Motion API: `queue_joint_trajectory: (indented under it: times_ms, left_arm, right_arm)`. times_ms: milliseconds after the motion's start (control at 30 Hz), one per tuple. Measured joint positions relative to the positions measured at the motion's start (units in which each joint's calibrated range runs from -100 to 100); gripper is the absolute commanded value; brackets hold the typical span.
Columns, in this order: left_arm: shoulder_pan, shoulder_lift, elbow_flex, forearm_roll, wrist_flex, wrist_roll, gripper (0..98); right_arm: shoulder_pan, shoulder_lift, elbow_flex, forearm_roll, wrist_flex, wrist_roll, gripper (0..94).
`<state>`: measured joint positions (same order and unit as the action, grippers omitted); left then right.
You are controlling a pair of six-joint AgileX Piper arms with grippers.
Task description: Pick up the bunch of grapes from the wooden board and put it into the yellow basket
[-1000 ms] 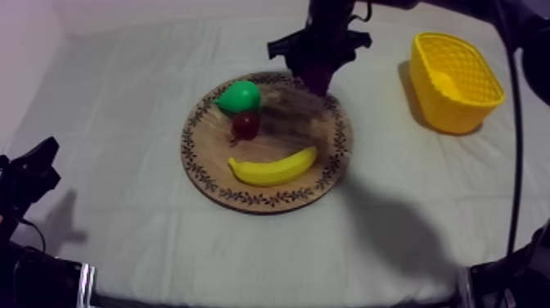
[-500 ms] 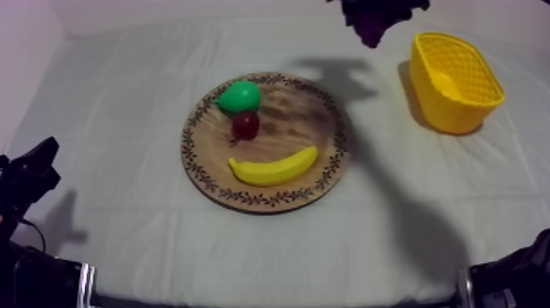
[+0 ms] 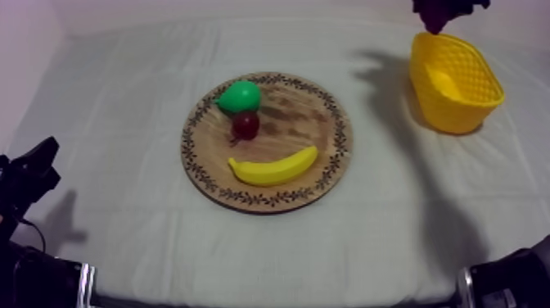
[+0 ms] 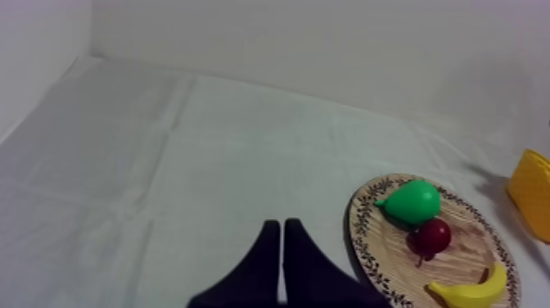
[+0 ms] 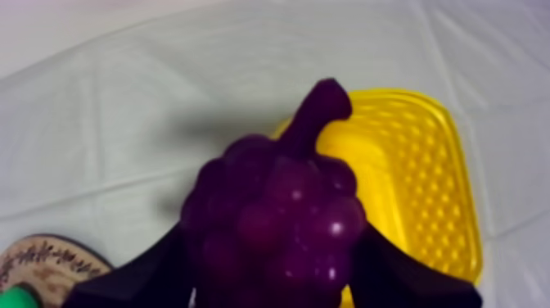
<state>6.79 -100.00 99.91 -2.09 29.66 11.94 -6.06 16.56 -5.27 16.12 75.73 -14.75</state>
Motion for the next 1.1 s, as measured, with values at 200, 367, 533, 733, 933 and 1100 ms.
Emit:
queue_joint_trajectory:
  times_ms: [200,367,533,733,933,1100]
  left_arm:
    - [0.0,0.0,0.0,0.00,0.0,0.0,0.1]
    - [0.0,0.0,0.0,0.00,0.0,0.0,0.1]
    - [0.0,0.0,0.0,0.00,0.0,0.0,0.1]
    - [0.0,0.0,0.0,0.00,0.0,0.0,0.1]
    - [0.0,0.0,0.0,0.00,0.0,0.0,0.1]
    - [0.0,0.0,0.0,0.00,0.0,0.0,0.1]
  right_arm:
    - [2.8,-0.7,3.8,0.5,-2.4,0.6,33.5]
    - [4.6,-0.8,7.8,0.8,-5.8,1.3,33.4]
    - [6.4,-0.1,11.9,1.8,-9.6,1.5,33.4]
    - [8.2,1.1,15.4,2.4,-14.9,2.6,33.6]
    - [9.4,2.2,18.3,1.2,-20.8,5.7,35.1]
    - [10.0,3.2,21.2,-1.3,-27.3,10.3,35.6]
